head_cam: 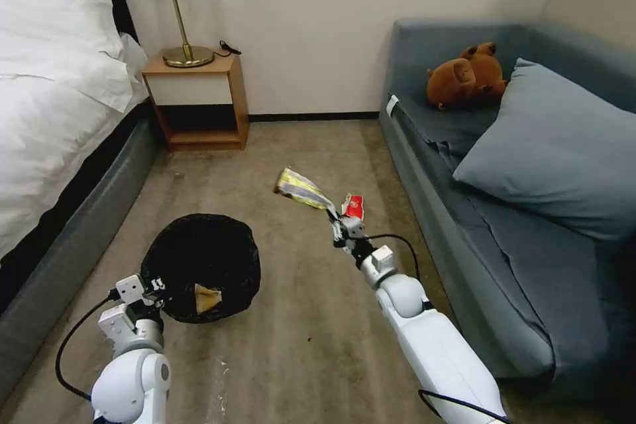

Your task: Pick up the trash bin, then pick up the garbage on the floor and place it into the trash bin.

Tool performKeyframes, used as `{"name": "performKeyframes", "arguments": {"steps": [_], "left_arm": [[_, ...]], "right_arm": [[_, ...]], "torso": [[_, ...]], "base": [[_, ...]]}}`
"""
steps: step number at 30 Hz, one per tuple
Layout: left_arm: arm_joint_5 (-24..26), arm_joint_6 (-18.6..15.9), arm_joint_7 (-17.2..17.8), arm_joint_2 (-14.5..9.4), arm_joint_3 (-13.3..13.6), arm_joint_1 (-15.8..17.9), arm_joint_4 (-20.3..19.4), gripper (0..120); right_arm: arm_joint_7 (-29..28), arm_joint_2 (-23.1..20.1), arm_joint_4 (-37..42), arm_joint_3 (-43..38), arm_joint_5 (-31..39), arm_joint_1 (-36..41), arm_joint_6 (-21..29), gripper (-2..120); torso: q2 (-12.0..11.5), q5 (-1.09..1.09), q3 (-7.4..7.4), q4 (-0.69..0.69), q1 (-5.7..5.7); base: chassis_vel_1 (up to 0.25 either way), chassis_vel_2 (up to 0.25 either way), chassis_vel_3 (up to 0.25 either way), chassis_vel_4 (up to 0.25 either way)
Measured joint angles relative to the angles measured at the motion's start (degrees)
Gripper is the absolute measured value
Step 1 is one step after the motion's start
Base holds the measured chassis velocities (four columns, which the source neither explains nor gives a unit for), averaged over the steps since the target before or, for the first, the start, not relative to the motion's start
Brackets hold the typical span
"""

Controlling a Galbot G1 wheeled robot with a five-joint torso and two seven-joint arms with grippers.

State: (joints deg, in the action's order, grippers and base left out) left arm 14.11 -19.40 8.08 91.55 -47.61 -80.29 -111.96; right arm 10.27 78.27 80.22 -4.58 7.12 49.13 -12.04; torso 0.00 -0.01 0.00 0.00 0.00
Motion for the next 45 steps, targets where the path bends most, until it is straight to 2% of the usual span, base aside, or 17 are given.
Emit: {"name": "performKeyframes", "arguments": {"steps": [8,13,19,30,31,32,33,35,39,42,45], "left_arm": [[-0.6,0.4,0.0,0.1,0.2,-0.6,0.1,3],[-1.0,0.4,0.0,0.4,0.2,-0.6,0.1,3],[-1.9,0.3,0.3,0.6,0.5,-0.1,0.3,3],[-2.7,-0.3,0.4,0.6,0.7,0.1,0.0,3],[-2.8,-0.3,0.5,0.6,0.7,0.1,0.0,3],[-3.0,-0.6,0.5,0.6,0.7,0.2,-0.2,3],[-3.0,-0.6,0.5,0.6,0.7,0.2,-0.2,3],[-3.3,-0.7,0.7,0.6,0.8,0.4,-0.2,3],[-3.5,-0.8,0.8,0.6,1.0,0.6,-0.2,3],[-4.0,-0.8,1.3,0.6,2.0,1.2,0.2,3],[-4.5,-0.9,1.6,0.6,2.7,1.8,0.5,3]], "right_arm": [[-1.4,-0.9,6.4,5.3,-0.7,-0.3,2.8,0],[-4.1,-3.4,8.9,10.7,-4.9,-1.7,3.9,0],[-5.8,-6.2,9.2,16.8,-9.9,-5.7,3.8,0],[-5.5,-8.0,7.9,23.0,-10.5,-10.0,5.0,0],[-5.5,-8.5,7.7,23.5,-10.4,-10.5,5.2,0],[-5.2,-10.9,7.2,26.0,-10.4,-12.3,6.0,0],[-5.2,-10.9,7.2,26.0,-10.4,-12.3,6.0,0],[-5.0,-14.7,6.9,29.4,-10.3,-14.8,7.0,0],[-4.9,-17.1,6.8,32.0,-11.4,-16.5,7.3,0],[-3.8,-18.9,5.3,36.2,-20.0,-20.4,5.7,0],[-3.5,-18.0,4.6,39.3,-21.9,-23.7,5.6,0]], "torso": [[0.0,0.00,0.00,0.00,0.00],[0.0,0.00,0.00,0.00,0.00],[0.0,0.00,0.00,0.00,0.00],[0.0,0.02,0.00,0.00,0.00],[0.0,0.02,0.00,0.00,0.00],[0.0,0.02,0.00,0.01,0.00],[0.0,0.02,0.00,0.01,0.00],[0.0,0.00,0.00,0.00,0.00],[0.0,0.01,0.00,-0.02,0.00],[0.0,0.01,0.00,-0.01,0.00],[0.0,0.01,0.00,-0.01,0.00]], "base": [[0.000,0.000,0.000,0.000],[0.000,0.000,0.000,0.000],[0.000,0.000,0.000,0.000],[0.000,0.000,0.000,0.000],[0.000,0.000,0.000,0.000],[0.000,0.000,0.000,0.000],[0.000,0.000,0.000,0.000],[0.000,0.000,0.000,0.000],[0.000,0.000,0.000,0.000],[0.000,0.000,0.000,0.000],[0.000,0.000,0.000,0.000]]}}
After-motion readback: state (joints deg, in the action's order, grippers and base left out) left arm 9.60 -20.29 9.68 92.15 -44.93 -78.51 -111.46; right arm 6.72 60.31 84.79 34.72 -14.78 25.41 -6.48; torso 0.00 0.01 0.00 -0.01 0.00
